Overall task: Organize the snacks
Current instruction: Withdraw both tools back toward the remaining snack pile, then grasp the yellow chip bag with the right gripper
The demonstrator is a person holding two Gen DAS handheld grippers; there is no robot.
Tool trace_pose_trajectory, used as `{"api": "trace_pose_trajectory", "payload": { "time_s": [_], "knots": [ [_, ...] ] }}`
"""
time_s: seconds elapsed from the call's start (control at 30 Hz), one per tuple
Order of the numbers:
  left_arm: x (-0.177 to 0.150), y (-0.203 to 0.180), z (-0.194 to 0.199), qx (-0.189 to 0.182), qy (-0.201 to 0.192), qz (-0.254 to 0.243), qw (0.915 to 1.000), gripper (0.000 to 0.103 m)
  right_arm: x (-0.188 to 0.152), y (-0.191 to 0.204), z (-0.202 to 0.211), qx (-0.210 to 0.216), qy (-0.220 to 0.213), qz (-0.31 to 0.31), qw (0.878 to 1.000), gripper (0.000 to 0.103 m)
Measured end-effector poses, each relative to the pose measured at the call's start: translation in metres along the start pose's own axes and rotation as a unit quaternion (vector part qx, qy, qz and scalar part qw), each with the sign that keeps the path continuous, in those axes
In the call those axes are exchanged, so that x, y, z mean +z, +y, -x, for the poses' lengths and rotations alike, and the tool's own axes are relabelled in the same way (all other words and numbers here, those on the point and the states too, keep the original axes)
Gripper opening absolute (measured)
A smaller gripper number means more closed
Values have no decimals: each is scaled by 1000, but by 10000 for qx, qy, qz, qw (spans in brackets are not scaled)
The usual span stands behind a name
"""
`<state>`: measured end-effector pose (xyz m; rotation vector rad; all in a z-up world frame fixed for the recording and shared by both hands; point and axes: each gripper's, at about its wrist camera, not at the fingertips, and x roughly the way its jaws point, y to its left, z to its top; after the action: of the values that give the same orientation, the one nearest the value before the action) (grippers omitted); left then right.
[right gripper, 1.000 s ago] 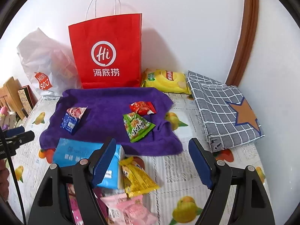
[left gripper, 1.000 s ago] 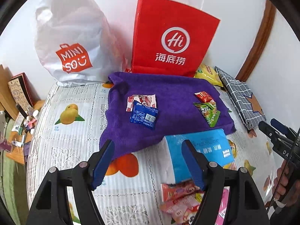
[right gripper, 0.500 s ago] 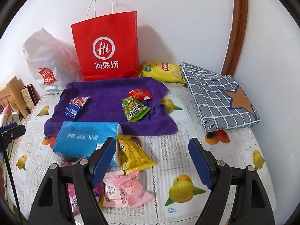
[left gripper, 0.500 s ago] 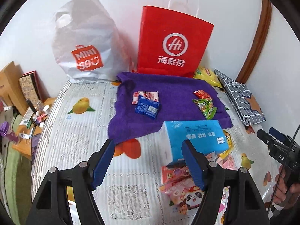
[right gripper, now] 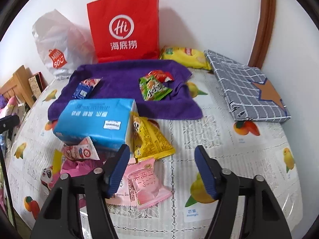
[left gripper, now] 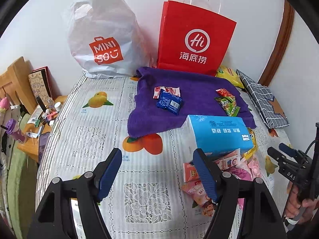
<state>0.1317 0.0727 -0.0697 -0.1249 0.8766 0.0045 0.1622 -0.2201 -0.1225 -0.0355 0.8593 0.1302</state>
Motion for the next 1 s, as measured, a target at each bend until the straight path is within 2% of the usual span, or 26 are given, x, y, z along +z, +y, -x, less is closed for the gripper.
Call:
{"api": "trace_pose_trajectory", "payload": {
  "time_s": [0.1,0.27,0.5,0.77,1.0],
  "knots": [
    [1,1,-7,-6,47,19,10000,72,1,2,-13,198,78,51,9998,49],
    [7,2,-20,44,149,22,9999,72,9,3,-36,377,182,102,9991,43],
    [16,5,-38,91,255,61,9996,72,24,4,-60,480,259,231,9982,43],
    [18,10,-55,83,430,128,9990,72,31,-7,-75,515,362,44,9980,44],
    [19,13,-62,7,471,160,9988,72,33,0,-87,538,419,252,9974,54]
  ]
}}
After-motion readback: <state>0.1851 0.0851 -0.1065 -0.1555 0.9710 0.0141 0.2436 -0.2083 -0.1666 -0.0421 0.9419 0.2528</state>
